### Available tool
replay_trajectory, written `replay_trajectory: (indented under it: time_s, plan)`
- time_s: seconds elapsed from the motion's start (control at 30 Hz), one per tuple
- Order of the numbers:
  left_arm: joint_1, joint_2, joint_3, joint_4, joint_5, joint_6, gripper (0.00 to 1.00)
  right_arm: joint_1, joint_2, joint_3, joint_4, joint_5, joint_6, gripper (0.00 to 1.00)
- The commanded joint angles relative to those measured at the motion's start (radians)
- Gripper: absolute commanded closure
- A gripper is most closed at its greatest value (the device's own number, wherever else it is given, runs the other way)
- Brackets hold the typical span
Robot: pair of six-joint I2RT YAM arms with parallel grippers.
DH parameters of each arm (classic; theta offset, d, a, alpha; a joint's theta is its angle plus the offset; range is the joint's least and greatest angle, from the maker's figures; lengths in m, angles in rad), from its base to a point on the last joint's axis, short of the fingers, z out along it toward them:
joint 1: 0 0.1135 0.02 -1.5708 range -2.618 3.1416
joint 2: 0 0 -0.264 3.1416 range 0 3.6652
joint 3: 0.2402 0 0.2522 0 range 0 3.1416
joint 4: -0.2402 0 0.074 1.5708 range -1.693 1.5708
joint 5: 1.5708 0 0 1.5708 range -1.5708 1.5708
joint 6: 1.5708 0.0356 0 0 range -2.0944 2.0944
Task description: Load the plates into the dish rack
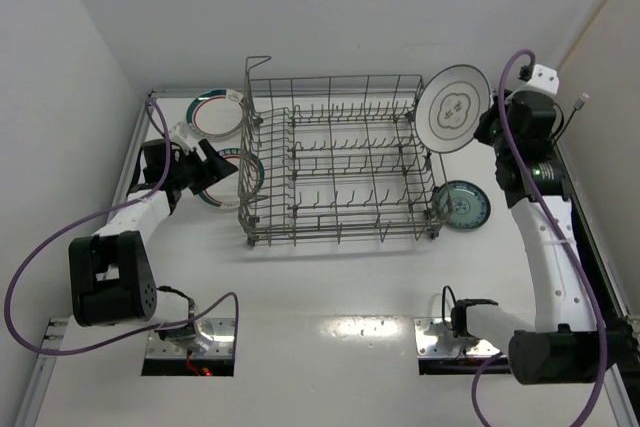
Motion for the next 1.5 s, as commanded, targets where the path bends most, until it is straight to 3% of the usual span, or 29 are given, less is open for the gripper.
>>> replay_trajectory:
  time_s: [0.0,0.23,0.43,0.93,1.3,1.47]
  plan:
    - [-0.005,0.0,0.009,0.05,0.025,-0.002,0.32,0.056,-0.051,-0.063,0.021,0.058,-0.011,1.0]
    - [-0.005,0.0,0.009,0.06,0.036,-0.011,0.32,0.102,-0.106,-0.198,-0.004,0.153,-0.031,1.0]
    - [-0.005,-0.009,0.009,0.06,0.036,-0.011,0.32,0.149,-0.097,-0.217,0.005,0.196,-0.05,1.0]
    - [-0.005,-0.009,0.009,0.05,0.036,-0.011,0.32,0.382,0.107,-0.157,0.036,0.418,-0.143,1.0]
    - [-0.005,-0.009,0.009,0.05,0.036,-0.011,0.32,0.424,0.181,-0.123,0.027,0.418,-0.166,1.0]
    - [-0.005,-0.009,0.009,0.05,0.036,-0.011,0.32,0.424,0.19,-0.065,-0.059,0.418,-0.133,0.96]
